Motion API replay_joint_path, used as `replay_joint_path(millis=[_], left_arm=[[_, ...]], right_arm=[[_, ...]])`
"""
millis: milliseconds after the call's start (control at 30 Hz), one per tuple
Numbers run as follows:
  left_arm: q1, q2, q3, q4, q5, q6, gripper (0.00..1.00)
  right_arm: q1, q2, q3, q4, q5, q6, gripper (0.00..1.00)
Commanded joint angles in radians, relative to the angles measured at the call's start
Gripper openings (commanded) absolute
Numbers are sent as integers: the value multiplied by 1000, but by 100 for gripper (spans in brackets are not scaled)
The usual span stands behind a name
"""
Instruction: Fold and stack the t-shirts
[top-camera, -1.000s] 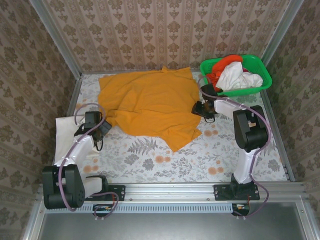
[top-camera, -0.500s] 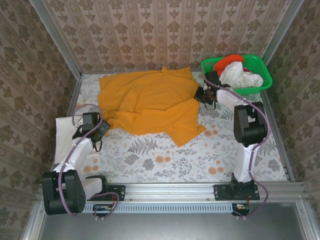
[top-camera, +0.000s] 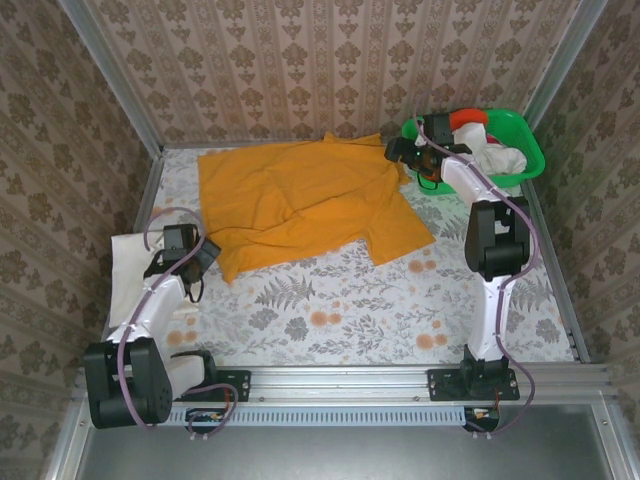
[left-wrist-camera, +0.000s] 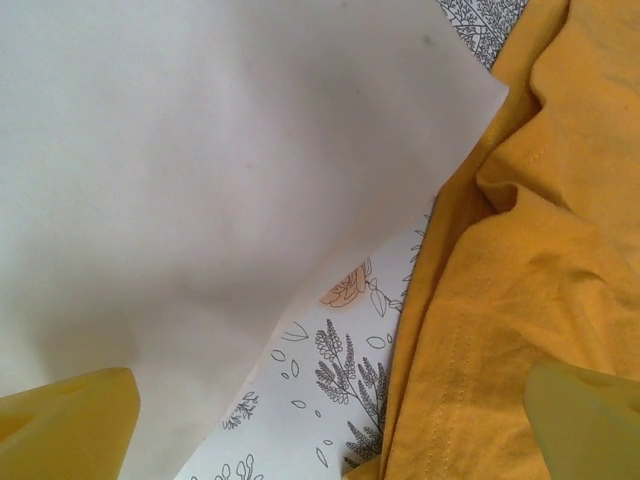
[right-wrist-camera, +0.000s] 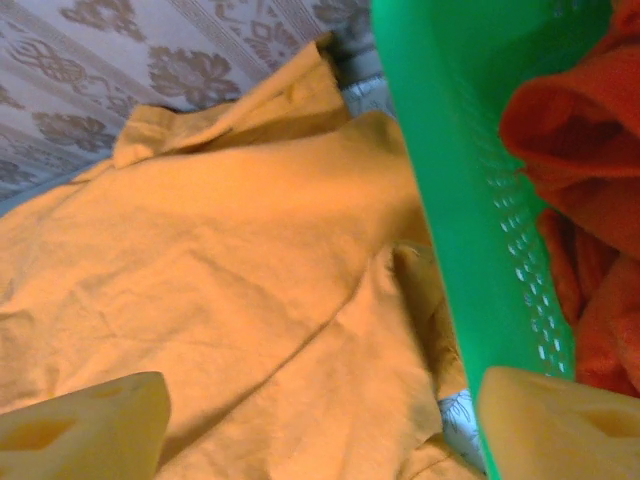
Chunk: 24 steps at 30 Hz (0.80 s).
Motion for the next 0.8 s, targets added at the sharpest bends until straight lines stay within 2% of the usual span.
replay_joint_path(millis=[0, 200, 333, 500, 600, 767], left_arm=[[-21, -6, -28, 6, 16, -41, 99], [-155, 64, -21, -8, 1, -157, 88], [-192, 96, -22, 7, -37, -176, 86], [-193, 104, -7, 10, -39, -159, 86], [-193, 106, -7, 16, -33, -149, 86], [-192, 103, -5, 16, -31, -137, 86]], right_arm=[[6, -129, -184, 64, 19, -28, 86], [63, -262, -503, 108, -32, 6, 74], [126, -290, -635, 132, -73, 68, 63], [175, -298, -683, 110, -38, 48, 61], [151, -313, -669, 85, 5, 29, 60], [77, -334, -604, 61, 0, 11, 58]])
